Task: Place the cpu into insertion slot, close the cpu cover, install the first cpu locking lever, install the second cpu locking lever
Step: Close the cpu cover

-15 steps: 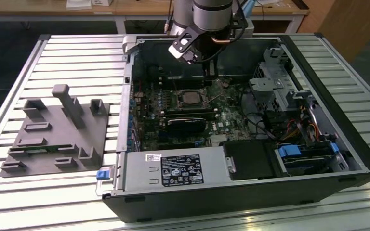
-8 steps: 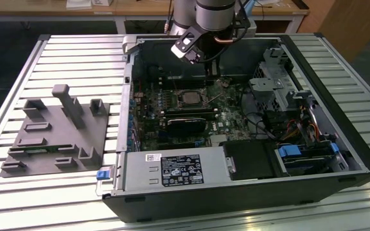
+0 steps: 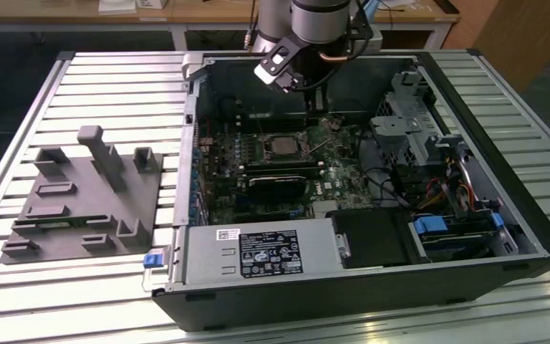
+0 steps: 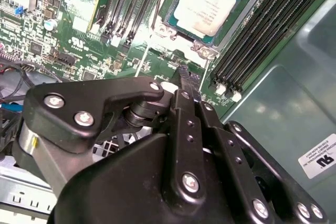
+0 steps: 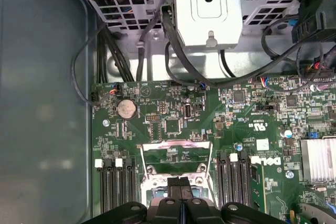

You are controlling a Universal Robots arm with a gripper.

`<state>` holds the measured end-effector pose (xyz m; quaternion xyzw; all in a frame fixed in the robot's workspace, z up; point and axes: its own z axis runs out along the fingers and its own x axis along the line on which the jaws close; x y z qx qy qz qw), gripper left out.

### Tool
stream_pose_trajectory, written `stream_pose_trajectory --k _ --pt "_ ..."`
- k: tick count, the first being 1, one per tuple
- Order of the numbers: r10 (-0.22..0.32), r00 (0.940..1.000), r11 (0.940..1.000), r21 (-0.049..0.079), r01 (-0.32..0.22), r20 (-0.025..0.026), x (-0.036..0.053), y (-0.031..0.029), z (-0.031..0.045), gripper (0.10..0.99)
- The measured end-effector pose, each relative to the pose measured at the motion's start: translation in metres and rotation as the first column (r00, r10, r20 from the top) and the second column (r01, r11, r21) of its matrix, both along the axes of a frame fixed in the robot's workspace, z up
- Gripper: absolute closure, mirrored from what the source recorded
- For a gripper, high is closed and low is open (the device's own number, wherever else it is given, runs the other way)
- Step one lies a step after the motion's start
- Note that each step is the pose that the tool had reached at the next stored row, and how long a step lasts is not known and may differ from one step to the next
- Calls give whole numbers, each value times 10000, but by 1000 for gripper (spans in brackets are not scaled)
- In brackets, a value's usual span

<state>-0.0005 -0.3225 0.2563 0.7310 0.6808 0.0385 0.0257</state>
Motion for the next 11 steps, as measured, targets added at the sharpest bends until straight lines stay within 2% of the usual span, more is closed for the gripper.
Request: stream_pose_trajectory --k 11 --pt "-1 10000 10000 -4 1 -2 73 0 1 980"
